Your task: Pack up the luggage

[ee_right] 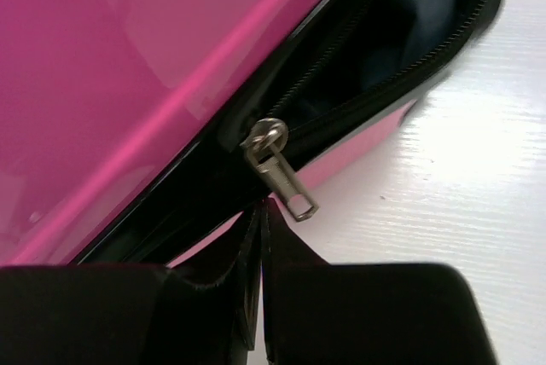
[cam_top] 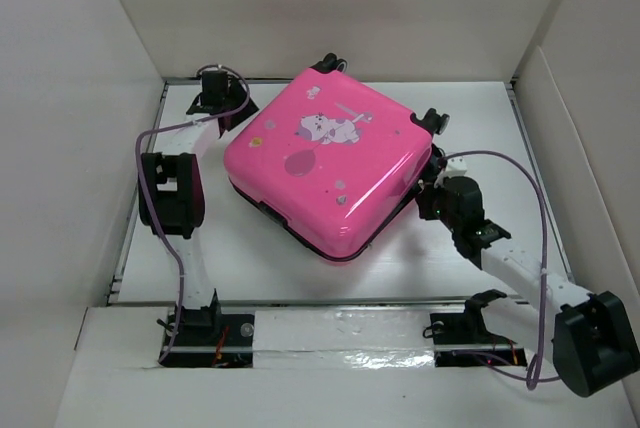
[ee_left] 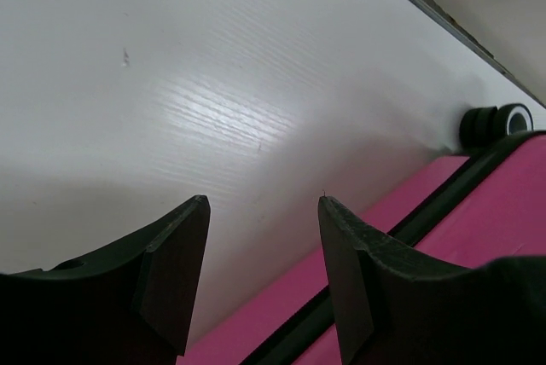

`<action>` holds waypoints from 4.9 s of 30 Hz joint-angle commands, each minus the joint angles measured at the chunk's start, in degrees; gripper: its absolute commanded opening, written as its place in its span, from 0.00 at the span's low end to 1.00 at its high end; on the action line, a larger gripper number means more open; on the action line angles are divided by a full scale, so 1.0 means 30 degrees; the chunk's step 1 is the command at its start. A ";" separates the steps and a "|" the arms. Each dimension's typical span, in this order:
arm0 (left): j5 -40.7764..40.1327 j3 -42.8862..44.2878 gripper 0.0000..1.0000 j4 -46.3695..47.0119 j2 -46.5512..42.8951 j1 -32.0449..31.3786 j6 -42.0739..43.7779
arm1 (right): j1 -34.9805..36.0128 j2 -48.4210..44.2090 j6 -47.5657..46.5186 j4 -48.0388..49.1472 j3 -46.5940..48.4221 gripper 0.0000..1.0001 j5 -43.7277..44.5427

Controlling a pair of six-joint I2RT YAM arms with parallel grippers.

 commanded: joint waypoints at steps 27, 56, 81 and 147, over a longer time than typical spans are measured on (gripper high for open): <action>-0.5899 -2.1117 0.47 0.9905 -1.5857 -1.2740 -0.5498 | -0.1321 1.2060 -0.3330 -0.0703 1.3933 0.42 -0.6733; -0.4862 -1.5092 0.76 0.9263 -1.9395 -0.2849 -0.6730 | -0.4195 0.5624 -0.2335 -0.0598 1.2023 0.00 -0.6648; -0.0745 -1.0426 0.95 0.7796 -0.9095 -0.1848 -0.5766 | -0.1465 -0.1236 -0.3331 -0.1384 0.6441 0.68 -0.2139; 0.8566 -0.9961 0.00 1.3686 -1.3809 -0.3016 -1.6048 | -1.1985 0.7139 0.0946 0.2511 0.6059 1.00 -0.8874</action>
